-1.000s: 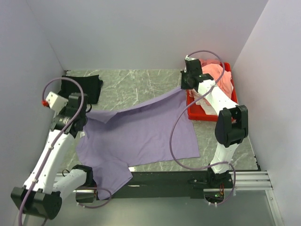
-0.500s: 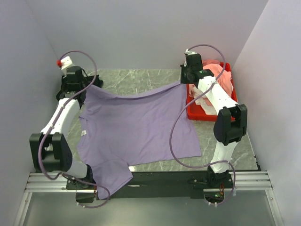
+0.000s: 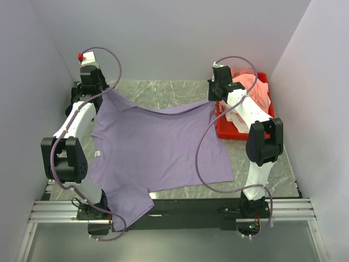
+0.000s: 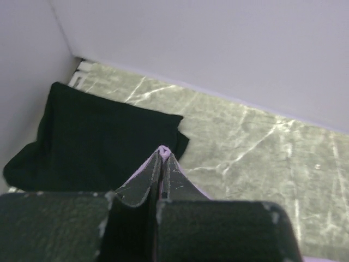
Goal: Fold and stack the t-shirts
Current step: Fold the tshirt
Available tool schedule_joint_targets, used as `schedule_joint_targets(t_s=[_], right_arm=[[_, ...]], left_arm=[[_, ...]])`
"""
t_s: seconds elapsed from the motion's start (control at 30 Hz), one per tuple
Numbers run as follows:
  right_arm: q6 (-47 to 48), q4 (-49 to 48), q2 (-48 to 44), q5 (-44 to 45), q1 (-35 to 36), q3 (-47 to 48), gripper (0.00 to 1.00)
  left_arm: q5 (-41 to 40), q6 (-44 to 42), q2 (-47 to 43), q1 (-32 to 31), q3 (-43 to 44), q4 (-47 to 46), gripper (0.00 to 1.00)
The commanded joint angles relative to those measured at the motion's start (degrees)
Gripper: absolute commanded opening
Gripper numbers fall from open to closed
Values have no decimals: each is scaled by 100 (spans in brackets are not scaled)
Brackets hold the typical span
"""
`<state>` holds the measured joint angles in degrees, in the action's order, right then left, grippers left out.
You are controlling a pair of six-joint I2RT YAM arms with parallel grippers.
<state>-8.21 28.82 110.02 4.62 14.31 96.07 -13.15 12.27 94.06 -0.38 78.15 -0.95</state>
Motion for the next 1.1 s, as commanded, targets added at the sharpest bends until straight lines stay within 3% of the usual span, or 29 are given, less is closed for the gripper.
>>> schedule_joint_targets(t_s=[0.0,0.17,0.43,0.93,1.07], right_arm=[[56,-69,11,12,-59,17,0],[91,-17,-6,30,-59,26,0],[135,-17,-261,4,-59,-167,0],[513,80,-648,-216,-51,-484,0],[627,80,-780,-365,-59,-704,0]], left_arm=[[-521,-111,-2,-23,202,252,0],[-1189,556,-809,-41,-579,543,0],[-1436,1601,-2364,-50,-1688,1008,0],[-2684,4573,-4289,-392,-2743,3916,0],[-2641,4907,-4607,-392,-3076,4033,0]])
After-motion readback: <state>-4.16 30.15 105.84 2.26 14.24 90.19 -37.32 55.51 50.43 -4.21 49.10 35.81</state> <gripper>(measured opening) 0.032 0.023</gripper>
